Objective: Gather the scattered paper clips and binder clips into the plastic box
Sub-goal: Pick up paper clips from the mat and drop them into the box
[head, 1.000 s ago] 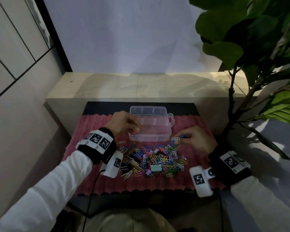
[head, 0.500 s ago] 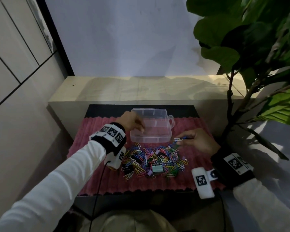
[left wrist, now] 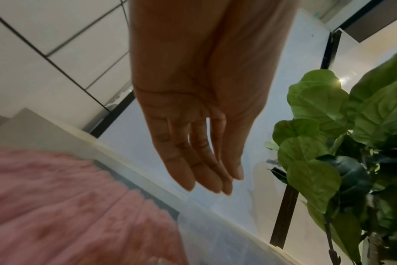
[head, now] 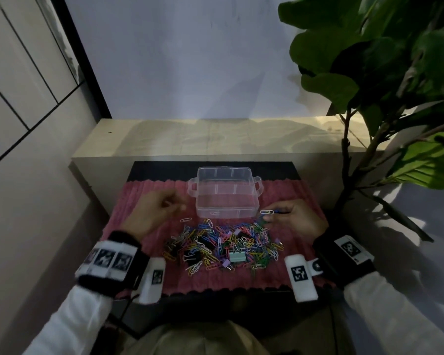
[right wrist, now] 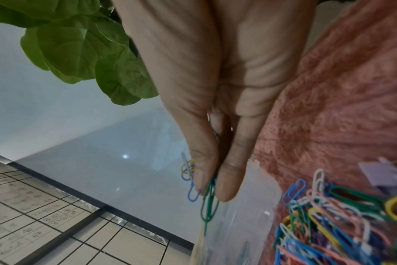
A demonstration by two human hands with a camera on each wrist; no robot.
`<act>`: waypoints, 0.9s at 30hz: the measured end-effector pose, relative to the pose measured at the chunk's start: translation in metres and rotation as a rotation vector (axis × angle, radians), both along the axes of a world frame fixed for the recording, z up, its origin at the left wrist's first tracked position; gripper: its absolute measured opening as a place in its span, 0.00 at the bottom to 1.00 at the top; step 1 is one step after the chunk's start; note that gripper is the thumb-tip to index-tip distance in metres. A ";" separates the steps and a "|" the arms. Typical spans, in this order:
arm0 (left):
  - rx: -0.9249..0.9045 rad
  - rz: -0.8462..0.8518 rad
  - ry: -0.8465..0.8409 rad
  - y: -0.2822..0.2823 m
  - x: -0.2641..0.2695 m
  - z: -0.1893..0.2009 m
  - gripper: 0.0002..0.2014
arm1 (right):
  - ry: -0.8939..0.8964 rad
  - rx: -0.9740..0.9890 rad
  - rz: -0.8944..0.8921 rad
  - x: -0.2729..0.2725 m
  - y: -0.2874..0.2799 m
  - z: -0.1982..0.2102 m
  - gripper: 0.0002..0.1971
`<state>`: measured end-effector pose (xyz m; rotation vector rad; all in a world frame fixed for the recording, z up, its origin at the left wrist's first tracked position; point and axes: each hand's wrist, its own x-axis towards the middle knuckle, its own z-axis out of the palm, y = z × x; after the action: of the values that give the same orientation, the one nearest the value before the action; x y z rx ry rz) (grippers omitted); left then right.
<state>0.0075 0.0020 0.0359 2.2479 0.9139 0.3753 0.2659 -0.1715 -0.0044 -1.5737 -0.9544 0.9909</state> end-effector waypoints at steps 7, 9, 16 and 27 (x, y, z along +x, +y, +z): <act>-0.024 -0.019 0.057 -0.026 -0.050 -0.018 0.12 | -0.069 -0.003 0.008 -0.004 0.027 0.011 0.06; 0.005 -0.018 0.067 -0.029 -0.057 -0.022 0.14 | -0.162 -0.032 0.047 -0.007 0.037 0.010 0.05; 0.032 -0.063 0.090 -0.032 -0.070 -0.028 0.14 | -0.341 -0.035 0.089 0.000 0.019 0.023 0.06; 0.121 -0.192 0.162 -0.016 -0.041 -0.043 0.09 | -0.518 -0.217 0.252 0.045 -0.012 0.047 0.08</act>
<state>-0.0337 -0.0140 -0.0066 2.4815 0.7640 0.1664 0.3108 -0.1832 0.0428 -1.9798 -1.4677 0.8935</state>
